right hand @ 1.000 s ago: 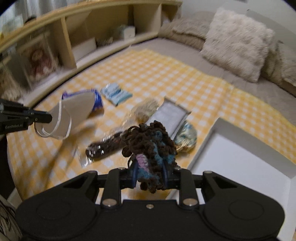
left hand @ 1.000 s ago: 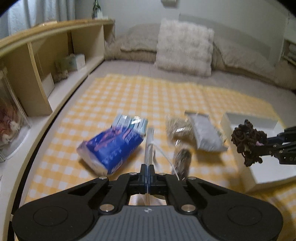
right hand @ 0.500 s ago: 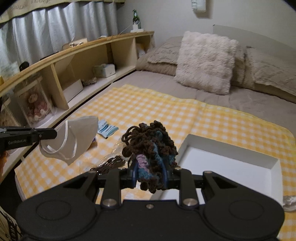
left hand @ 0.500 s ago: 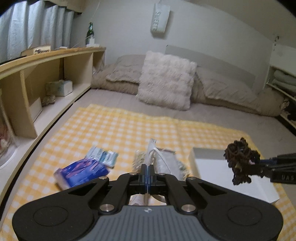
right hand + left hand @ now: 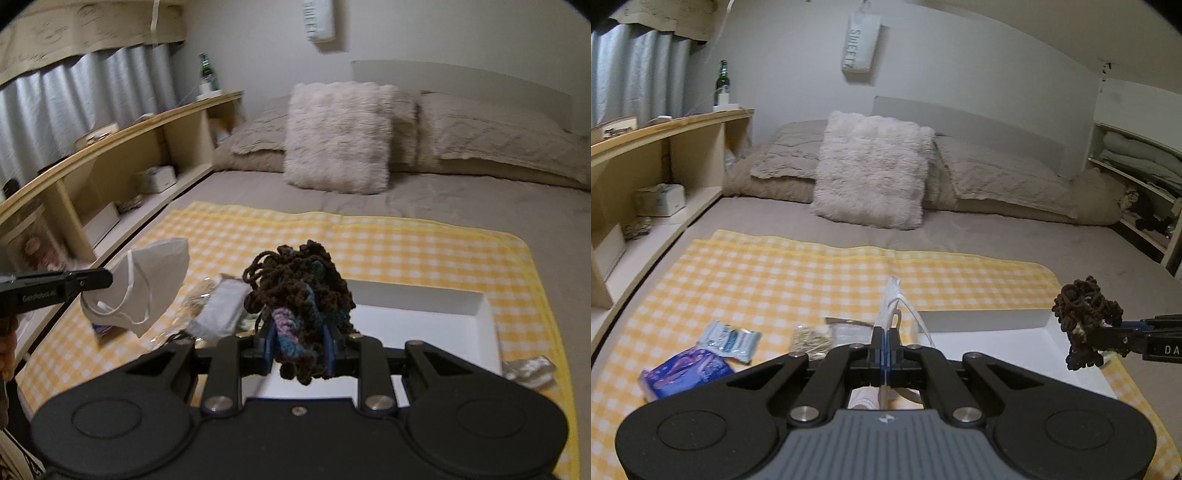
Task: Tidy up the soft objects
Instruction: 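Lift the white mask with the left tool while the right tool carries the scrunchie over the box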
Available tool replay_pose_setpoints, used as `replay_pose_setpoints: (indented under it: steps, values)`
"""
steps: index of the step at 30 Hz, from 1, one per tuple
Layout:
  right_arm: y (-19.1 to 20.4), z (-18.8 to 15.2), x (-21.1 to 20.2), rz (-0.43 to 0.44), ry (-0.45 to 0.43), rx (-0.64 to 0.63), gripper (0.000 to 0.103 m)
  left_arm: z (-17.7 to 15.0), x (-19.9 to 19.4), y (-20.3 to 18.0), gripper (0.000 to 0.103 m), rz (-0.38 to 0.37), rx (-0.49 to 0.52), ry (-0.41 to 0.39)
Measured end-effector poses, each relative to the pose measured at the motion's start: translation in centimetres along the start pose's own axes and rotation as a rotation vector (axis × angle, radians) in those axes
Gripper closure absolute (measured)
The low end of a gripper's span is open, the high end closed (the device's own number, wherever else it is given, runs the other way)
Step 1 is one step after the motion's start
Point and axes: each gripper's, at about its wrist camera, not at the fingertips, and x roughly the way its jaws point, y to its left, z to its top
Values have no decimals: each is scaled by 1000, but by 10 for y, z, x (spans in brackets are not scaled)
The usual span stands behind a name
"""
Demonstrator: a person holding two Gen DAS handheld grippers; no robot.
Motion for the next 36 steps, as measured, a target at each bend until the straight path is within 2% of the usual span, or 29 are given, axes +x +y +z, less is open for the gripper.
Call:
replay_pose_setpoints:
  steps: [6,9,14,19,25,28,32,33,36]
  values:
    - [-30,-2,-5,-52,-1,57,76,10,15,-27,103,-40,19,-13]
    - [-45,-6,-7,-79,5,79,76,12,26,-44,103,-36,57,-16]
    - [-74,-16,-8,-134,40,108,76,10,51,-69,103,-39,114,16]
    - [-103,-28,-3,-192,90,137,76,-1,82,-95,103,-55,186,88]
    - [-129,-43,7,-242,161,155,76,-25,121,-118,103,-76,247,241]
    - [-132,-47,14,-245,196,143,76,-39,135,-128,103,-31,330,299]
    - [-131,-49,26,-240,237,115,76,-56,143,-140,103,38,471,315]
    - [-130,-49,28,-236,243,110,76,-58,145,-141,103,30,481,321]
    - [-128,-49,34,-223,262,95,76,-62,147,-139,103,-74,417,387]
